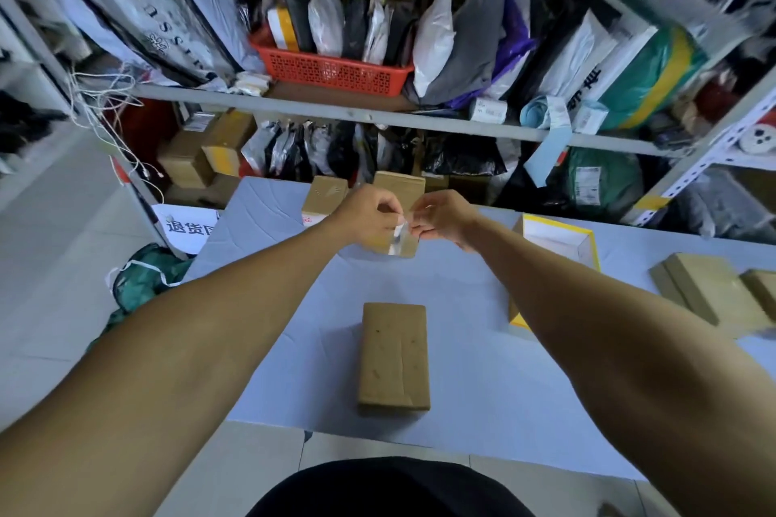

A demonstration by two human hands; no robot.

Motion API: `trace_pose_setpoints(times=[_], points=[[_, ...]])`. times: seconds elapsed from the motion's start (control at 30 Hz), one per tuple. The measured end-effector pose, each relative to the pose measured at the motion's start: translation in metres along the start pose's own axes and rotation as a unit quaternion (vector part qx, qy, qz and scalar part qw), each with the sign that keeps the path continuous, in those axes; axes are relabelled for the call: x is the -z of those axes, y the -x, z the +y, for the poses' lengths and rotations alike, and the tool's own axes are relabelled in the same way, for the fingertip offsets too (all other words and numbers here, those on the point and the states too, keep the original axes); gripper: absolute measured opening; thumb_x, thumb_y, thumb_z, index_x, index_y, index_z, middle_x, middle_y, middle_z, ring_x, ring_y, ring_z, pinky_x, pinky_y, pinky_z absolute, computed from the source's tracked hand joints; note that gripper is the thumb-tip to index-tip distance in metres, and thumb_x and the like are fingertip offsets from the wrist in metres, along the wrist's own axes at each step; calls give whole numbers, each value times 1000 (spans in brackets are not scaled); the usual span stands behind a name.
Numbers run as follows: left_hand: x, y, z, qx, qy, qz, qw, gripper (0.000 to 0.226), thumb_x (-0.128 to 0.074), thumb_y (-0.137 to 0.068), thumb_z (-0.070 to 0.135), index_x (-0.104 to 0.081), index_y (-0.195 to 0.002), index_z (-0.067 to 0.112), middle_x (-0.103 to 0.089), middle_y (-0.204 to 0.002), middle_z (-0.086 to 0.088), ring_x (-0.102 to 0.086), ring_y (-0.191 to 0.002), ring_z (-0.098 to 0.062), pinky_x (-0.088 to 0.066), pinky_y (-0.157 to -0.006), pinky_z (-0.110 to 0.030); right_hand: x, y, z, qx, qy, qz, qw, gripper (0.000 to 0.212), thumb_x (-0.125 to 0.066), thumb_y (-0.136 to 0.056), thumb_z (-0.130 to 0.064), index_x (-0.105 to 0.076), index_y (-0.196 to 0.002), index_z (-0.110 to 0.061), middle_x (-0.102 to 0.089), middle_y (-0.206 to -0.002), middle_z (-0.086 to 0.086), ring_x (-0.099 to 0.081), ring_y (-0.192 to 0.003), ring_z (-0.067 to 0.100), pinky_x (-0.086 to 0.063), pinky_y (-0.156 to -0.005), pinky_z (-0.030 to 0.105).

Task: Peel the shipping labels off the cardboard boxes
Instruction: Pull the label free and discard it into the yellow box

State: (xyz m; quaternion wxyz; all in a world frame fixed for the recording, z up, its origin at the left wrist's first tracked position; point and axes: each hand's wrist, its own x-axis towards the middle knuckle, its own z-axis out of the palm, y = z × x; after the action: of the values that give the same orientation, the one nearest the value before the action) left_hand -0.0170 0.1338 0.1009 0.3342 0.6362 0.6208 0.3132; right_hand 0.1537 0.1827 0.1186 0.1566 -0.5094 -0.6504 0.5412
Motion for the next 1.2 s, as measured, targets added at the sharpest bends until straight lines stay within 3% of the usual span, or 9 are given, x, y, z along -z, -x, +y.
trace_pose_setpoints(times=[0.1,0.3,0.53,0.6,0.73,0.8,0.93,1.1,1.2], points=[[2,1,-1,19,43,-27,999,23,-65,-86,0,-62,-72,18,-65,-75,-1,-62,-76,-16,-58,-86,-45,-3,-1,-2,52,68,40,995,8,-72,-85,-6,-64,-82,-6,-70,-74,12,-68,-68,19,-60,-73,33],[6,2,7,18,114,-19,993,23,-55,-92,-7,-55,-76,10,-61,-76,-7,-62,-76,-18,-59,-78,-37,-6,6,-9,110,157,63,979,9,-67,-84,-3,-70,-92,-6,-68,-71,4,-65,-65,11,-55,-65,22],[0,1,3,67,151,65,984,14,-70,-85,-1,-61,-76,7,-64,-81,-12,-70,-83,-32,-60,-76,-47,-10,2,-12,111,190,78,972,2,-70,-84,-5,-71,-83,-4,-71,-74,7,-65,-60,4,-46,-50,7],[3,3,3,54,162,52,984,6,-71,-84,1,-68,-84,7,-67,-88,-12,-68,-85,-26,-60,-78,-44,-9,2,-12,86,140,99,981,9,-69,-85,-4,-68,-77,-7,-72,-77,11,-68,-63,8,-48,-50,10],[5,10,3,34,140,-4,990,27,-78,-78,3,-73,-104,6,-72,-90,-5,-68,-82,-13,-59,-68,-28,-8,1,-10,45,22,117,992,15,-71,-83,-3,-60,-77,-11,-72,-86,19,-73,-75,24,-61,-71,34],[2,9,4,44,128,13,991,29,-79,-76,3,-73,-104,5,-71,-88,-5,-66,-79,-13,-55,-63,-23,-8,2,-10,51,-12,110,992,22,-72,-81,0,-53,-83,-12,-69,-83,18,-73,-75,27,-61,-72,38],[-1,7,4,54,102,57,992,17,-75,-83,8,-74,-99,5,-70,-86,-5,-63,-74,-13,-50,-60,-18,-7,8,-9,90,57,105,989,7,-74,-81,-4,-69,-80,-9,-72,-74,9,-72,-69,17,-61,-70,28],[-1,9,0,87,82,106,987,2,-77,-80,10,-75,-80,11,-70,-74,-3,-66,-73,-18,-58,-66,-29,-8,14,-8,104,110,74,986,3,-73,-82,-2,-71,-84,-1,-73,-76,13,-71,-65,12,-58,-64,18],[-3,11,6,123,30,166,978,15,-80,-77,19,-71,-67,10,-66,-60,0,-62,-60,-14,-53,-62,-25,-9,15,-10,113,119,73,984,3,-68,-85,1,-70,-87,1,-72,-76,15,-70,-65,14,-59,-66,19]])
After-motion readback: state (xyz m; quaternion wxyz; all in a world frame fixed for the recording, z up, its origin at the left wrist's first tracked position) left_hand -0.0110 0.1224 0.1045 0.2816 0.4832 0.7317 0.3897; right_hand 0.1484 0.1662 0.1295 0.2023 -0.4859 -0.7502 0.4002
